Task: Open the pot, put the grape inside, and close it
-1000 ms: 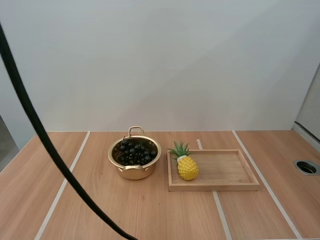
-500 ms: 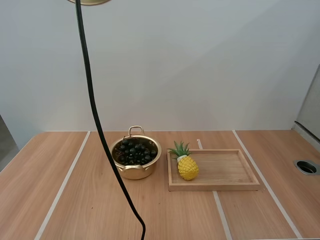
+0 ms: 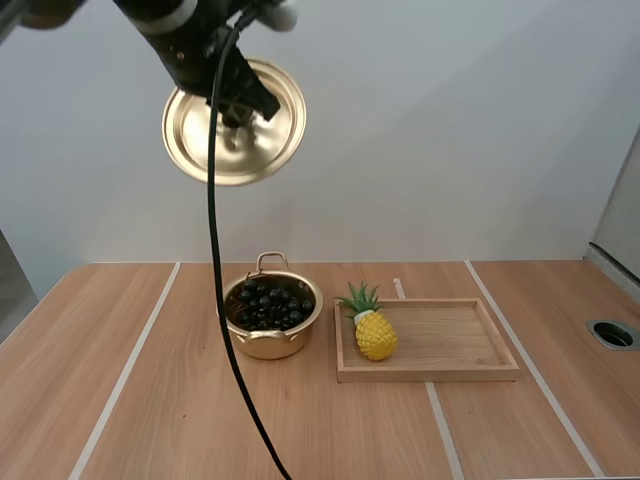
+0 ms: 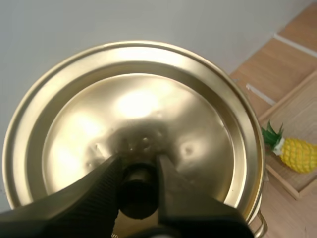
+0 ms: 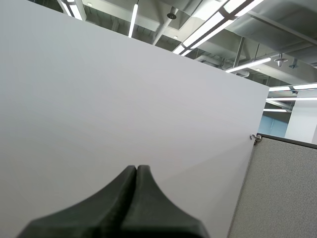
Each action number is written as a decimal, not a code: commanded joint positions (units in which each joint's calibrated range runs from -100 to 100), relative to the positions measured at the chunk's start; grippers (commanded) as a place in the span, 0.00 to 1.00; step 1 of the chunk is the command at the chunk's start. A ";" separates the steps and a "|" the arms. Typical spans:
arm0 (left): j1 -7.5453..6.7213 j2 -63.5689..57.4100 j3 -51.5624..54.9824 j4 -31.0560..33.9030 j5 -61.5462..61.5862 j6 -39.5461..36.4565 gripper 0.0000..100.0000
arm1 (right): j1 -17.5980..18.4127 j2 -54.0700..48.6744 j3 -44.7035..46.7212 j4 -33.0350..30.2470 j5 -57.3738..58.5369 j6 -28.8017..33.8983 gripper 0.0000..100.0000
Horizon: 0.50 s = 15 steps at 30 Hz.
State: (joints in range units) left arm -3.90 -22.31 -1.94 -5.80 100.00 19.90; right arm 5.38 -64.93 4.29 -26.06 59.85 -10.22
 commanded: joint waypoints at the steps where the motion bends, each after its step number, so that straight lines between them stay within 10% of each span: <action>1: 0.05 0.10 4.84 -1.23 0.00 2.66 0.00 | -0.23 -0.72 -0.24 -0.63 -0.45 0.20 0.00; 15: 0.05 14.82 7.41 -2.27 0.00 9.10 0.00 | -0.23 -0.72 -0.24 -0.63 1.57 0.20 0.00</action>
State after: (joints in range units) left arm -3.90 -9.33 5.28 -6.85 100.00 27.83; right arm 5.38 -64.93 4.29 -26.06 60.98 -10.22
